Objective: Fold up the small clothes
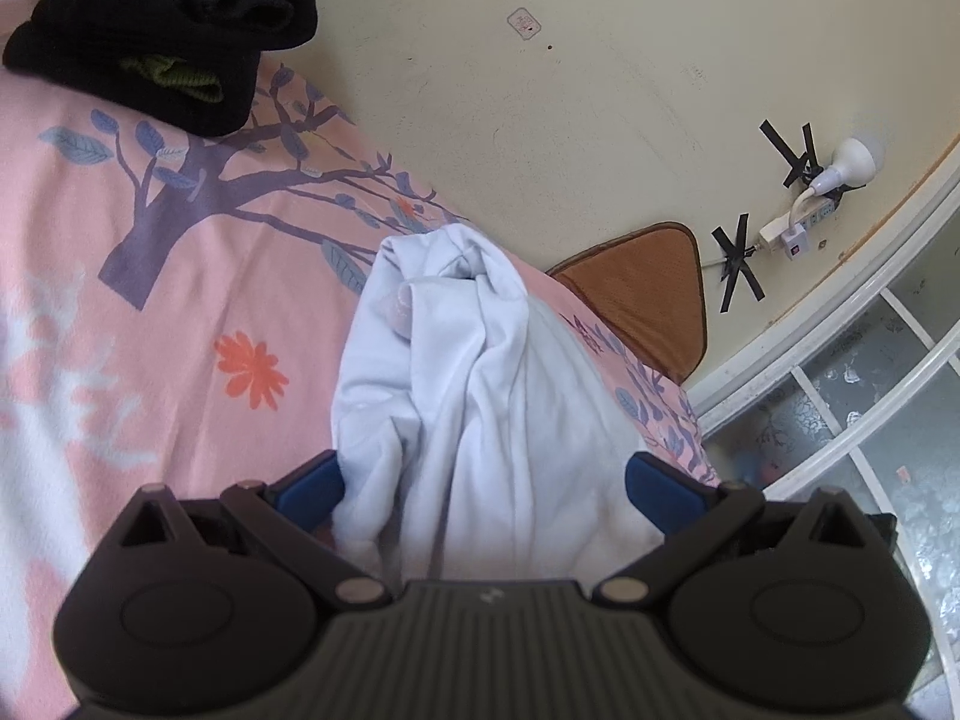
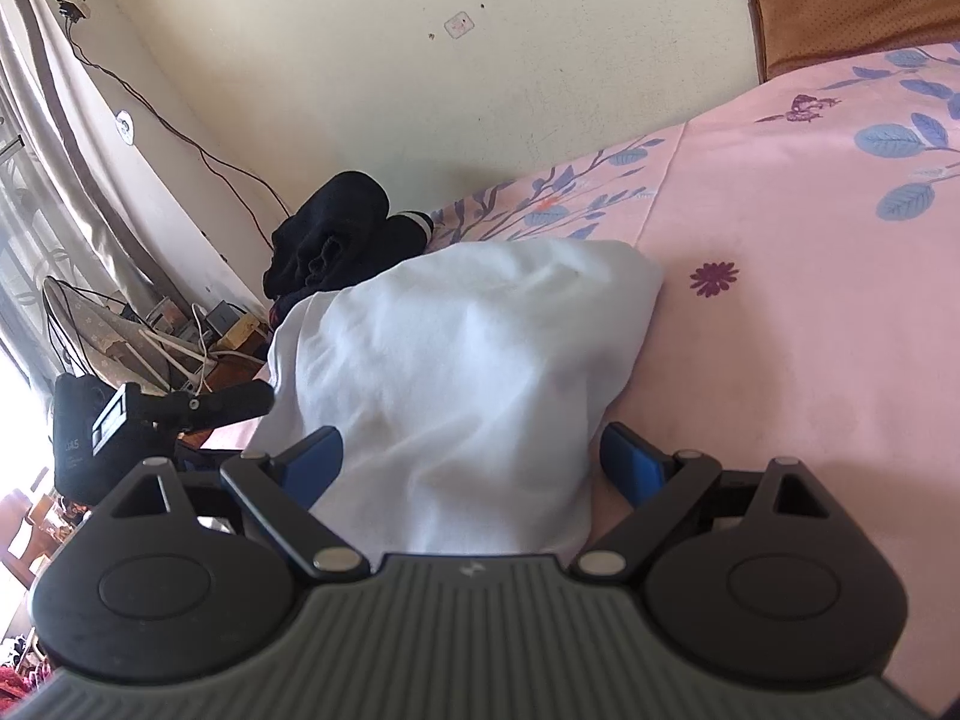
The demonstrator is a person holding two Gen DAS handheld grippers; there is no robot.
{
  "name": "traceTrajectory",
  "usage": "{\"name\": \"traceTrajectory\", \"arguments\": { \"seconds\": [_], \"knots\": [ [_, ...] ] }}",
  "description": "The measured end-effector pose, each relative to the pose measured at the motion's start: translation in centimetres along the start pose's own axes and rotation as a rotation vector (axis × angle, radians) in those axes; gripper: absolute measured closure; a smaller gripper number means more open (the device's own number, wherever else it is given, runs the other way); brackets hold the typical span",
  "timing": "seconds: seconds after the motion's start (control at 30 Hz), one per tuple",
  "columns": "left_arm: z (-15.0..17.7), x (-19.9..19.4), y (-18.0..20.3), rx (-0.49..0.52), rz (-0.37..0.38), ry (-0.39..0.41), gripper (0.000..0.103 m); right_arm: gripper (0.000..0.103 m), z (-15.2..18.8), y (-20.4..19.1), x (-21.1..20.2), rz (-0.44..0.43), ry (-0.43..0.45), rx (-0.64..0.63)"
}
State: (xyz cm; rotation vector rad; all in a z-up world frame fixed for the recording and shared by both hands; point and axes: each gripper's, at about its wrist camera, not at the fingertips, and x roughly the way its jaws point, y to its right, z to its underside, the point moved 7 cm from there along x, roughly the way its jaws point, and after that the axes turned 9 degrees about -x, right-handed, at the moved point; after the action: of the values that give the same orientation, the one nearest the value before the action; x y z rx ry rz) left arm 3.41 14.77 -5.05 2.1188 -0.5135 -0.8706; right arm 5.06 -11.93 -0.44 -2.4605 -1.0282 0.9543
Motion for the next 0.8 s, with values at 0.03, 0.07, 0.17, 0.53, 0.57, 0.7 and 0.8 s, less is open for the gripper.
{"name": "traceTrajectory", "arguments": {
  "seconds": [0.03, 0.07, 0.17, 0.53, 0.57, 0.7, 0.8],
  "knots": [
    [-0.1, 0.0, -0.2, -0.008, -0.014, 0.001, 0.009, 0.009, -0.3, 0.0, 0.6, -0.010, -0.023, -0.003],
    [-0.2, 0.0, -0.3, -0.013, -0.025, 0.005, 0.017, 0.015, -0.5, 0.0, 1.1, -0.014, -0.041, -0.011],
    [-0.1, 0.4, -0.6, -0.019, -0.094, 0.035, 0.047, 0.045, -0.9, -0.2, 2.8, 0.017, -0.093, -0.044],
    [-3.1, 10.0, 10.1, 0.108, -0.038, -0.014, 0.056, 0.079, -8.2, 3.1, -3.4, 0.122, 0.099, -0.187],
    [-3.5, 12.1, 12.2, 0.144, -0.024, -0.024, 0.056, 0.079, -9.3, 4.6, -4.6, 0.153, 0.123, -0.191],
    [-4.3, 21.5, 19.5, 0.255, 0.023, -0.090, 0.056, 0.079, -13.3, 11.9, -9.1, 0.293, 0.211, -0.168],
    [-4.1, 28.7, 22.7, 0.291, 0.034, -0.127, 0.056, 0.079, -15.3, 18.4, -11.4, 0.388, 0.248, -0.128]
  ]
}}
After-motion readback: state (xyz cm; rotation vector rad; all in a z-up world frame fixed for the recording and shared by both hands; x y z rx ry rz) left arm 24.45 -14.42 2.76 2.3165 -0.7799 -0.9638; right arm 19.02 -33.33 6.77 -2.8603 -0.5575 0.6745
